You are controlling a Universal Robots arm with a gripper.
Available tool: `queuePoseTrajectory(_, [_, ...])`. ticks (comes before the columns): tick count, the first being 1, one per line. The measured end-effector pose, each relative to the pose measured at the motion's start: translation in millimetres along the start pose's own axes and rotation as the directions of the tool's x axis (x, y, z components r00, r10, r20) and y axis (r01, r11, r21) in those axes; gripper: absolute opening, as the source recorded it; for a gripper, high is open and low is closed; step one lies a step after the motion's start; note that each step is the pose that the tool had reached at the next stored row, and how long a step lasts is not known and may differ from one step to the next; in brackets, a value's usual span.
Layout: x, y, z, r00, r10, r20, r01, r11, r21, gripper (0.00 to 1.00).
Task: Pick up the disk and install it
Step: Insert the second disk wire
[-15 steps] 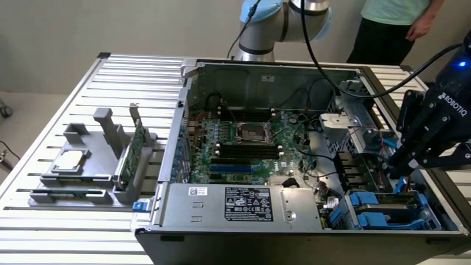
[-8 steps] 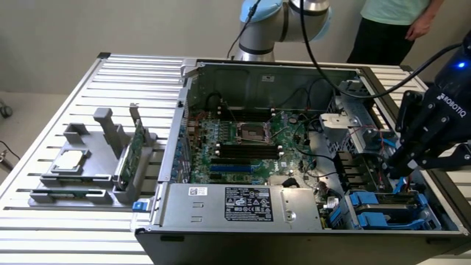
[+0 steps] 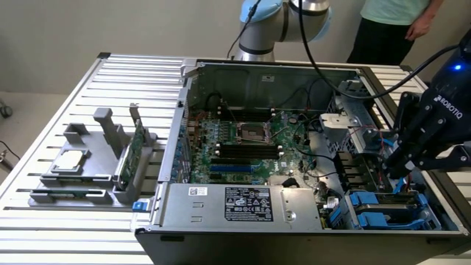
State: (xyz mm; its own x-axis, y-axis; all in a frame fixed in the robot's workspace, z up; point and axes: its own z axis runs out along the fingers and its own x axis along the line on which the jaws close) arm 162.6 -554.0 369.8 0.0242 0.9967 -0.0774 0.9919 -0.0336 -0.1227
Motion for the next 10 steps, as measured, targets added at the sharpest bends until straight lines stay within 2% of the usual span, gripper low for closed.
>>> queuePoseTrajectory(4, [0.2, 0.3, 2.1, 1.0000, -0.003, -0.0020, 0.003, 1.0000, -0.0002, 0.25])
queuePoseTrajectory(6, [0.2, 0.3, 2.7, 1.0000, -0.004, -0.0022, 0.004, 1.0000, -0.0002, 0.22])
queuePoseTrajectory(7, [0.2, 0.3, 2.8, 1.0000, -0.005, -0.0021, 0.005, 1.0000, -0.0002, 0.16])
queuePoseTrajectory(10, [0.2, 0.3, 3.2, 1.0000, -0.005, -0.0022, 0.005, 1.0000, 0.0003, 0.16])
